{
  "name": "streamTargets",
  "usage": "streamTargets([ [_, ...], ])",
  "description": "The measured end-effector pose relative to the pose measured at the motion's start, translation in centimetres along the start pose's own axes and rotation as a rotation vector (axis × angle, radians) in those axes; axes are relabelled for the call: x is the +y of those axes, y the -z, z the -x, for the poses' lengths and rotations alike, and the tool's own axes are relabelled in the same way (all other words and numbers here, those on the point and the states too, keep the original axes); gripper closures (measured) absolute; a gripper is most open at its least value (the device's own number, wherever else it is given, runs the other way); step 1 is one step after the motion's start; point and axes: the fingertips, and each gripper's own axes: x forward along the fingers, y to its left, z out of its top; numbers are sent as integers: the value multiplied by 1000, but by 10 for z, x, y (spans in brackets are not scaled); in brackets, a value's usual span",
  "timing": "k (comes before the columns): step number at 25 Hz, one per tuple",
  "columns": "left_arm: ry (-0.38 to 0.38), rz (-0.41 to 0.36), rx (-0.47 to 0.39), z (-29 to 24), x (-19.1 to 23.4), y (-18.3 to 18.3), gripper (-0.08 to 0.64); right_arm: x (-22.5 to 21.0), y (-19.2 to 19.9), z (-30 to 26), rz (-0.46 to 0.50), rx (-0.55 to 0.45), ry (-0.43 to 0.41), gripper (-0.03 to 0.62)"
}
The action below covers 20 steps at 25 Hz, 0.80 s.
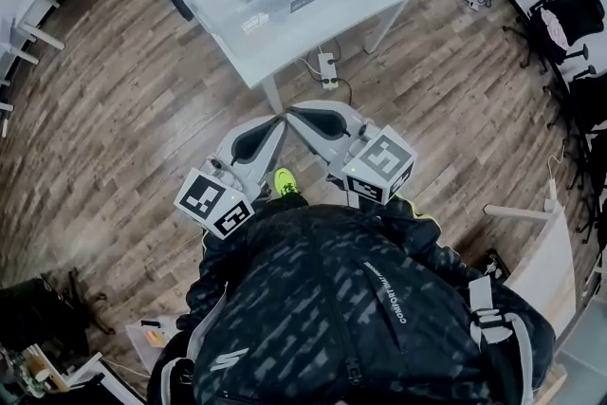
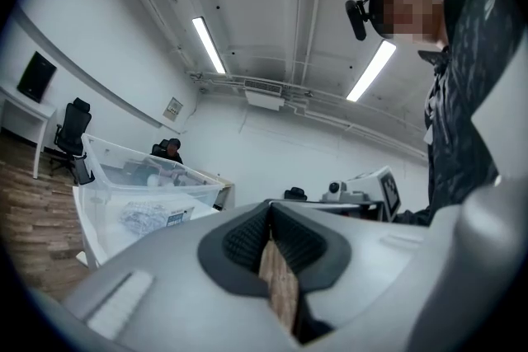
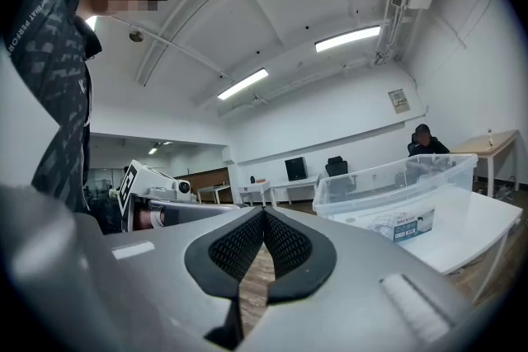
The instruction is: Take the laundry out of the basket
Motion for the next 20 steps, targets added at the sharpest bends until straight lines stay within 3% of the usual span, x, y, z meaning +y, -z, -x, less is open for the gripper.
streamTargets([
  [9, 20, 0, -27, -4, 70, -17, 548, -34, -8, -58, 36, 17, 46, 594],
  [20, -5, -18, -71, -15, 111, -40, 548, -62, -23, -93, 75, 35, 35, 592],
])
